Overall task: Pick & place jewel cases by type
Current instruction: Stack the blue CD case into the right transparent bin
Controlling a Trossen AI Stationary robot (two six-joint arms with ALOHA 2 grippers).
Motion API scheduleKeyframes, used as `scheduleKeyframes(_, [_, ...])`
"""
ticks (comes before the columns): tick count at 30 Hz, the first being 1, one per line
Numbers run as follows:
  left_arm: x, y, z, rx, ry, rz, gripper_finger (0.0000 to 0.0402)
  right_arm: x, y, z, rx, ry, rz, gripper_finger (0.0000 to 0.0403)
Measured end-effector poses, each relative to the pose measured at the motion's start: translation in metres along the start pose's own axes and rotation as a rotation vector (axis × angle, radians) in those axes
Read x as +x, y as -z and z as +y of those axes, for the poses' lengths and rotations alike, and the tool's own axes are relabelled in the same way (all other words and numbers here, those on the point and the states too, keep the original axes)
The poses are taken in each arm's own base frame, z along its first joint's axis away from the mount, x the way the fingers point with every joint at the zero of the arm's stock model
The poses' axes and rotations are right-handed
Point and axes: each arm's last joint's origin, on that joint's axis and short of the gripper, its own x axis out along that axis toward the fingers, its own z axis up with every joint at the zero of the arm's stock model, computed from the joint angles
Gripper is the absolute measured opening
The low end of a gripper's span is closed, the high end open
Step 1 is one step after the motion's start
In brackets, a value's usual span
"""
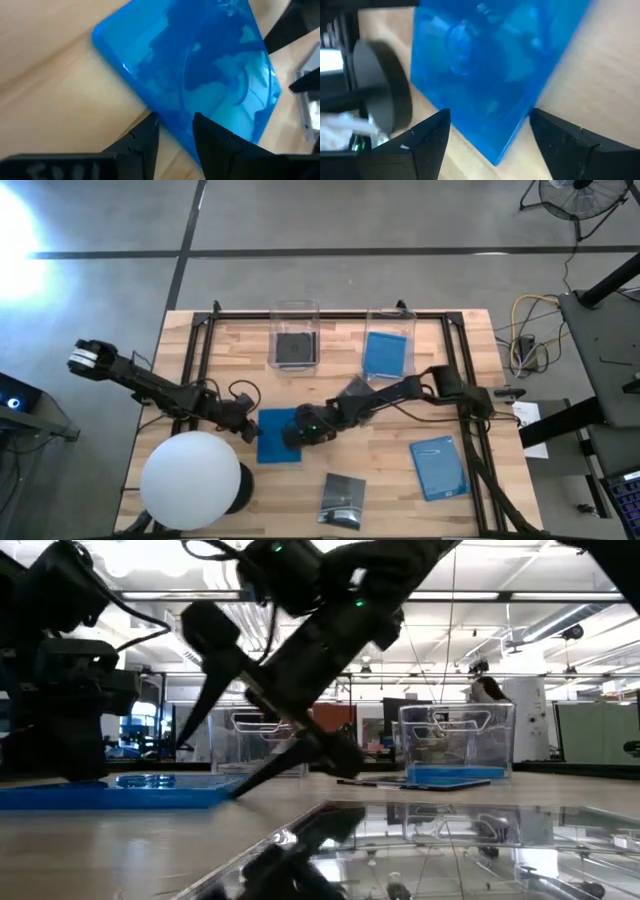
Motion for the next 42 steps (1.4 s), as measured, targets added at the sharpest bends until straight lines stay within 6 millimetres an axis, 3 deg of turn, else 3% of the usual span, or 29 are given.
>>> scheduleKeyframes(3, [0.003,0.001,0.000,0.050,0.010,0.011,0.0106,0.003,-0.009,0.012,-0.070,-0.089,0.041,0.0269])
scheduleKeyframes(6, [0.005,0.003,0.000,0.130,0.010,0.030,0.0106,-0.004,-0.016,0.027,-0.192,-0.166,-0.022,0.0263])
scheduleKeyframes(12, [0.004,0.002,-0.004,0.199,0.049,0.025,0.0106,-0.041,-0.043,0.064,-0.257,-0.277,-0.156,0.0250])
scheduleKeyframes(18, [0.000,-0.003,-0.014,0.204,0.076,-0.038,0.0106,-0.032,-0.040,0.044,-0.190,-0.096,-0.017,0.0205])
scheduleKeyframes(23, [0.000,-0.004,-0.014,0.198,0.067,-0.063,0.0106,-0.031,-0.037,0.031,-0.152,-0.033,0.033,0.0118])
scheduleKeyframes(26, [-0.002,-0.006,-0.017,0.197,0.079,-0.079,0.0106,-0.044,-0.036,0.040,-0.191,-0.067,0.025,0.0060])
scheduleKeyframes(29, [-0.006,-0.007,-0.021,0.215,0.093,-0.099,0.0106,-0.077,-0.034,0.051,-0.240,-0.043,0.005,0.0018])
scheduleKeyframes(33, [-0.012,-0.006,-0.027,0.251,0.149,-0.099,0.0106,-0.139,-0.037,0.051,-0.293,0.154,-0.129,0.0014])
scheduleKeyframes(36, [-0.014,-0.004,-0.028,0.276,0.168,-0.088,0.0106,-0.200,-0.042,0.051,-0.292,0.252,-0.288,0.0014])
scheduleKeyframes(38, [-0.014,-0.005,-0.029,0.275,0.177,-0.092,0.0106,-0.243,-0.041,0.050,-0.243,0.342,-0.494,0.0014])
scheduleKeyframes(40, [-0.014,-0.005,-0.030,0.267,0.177,-0.100,0.0106,-0.288,-0.036,0.041,-0.128,0.428,-0.686,0.0014])
scheduleKeyframes(42, [-0.014,-0.006,-0.030,0.247,0.175,-0.117,0.0106,-0.325,-0.037,0.024,-0.022,0.480,-0.737,0.0014])
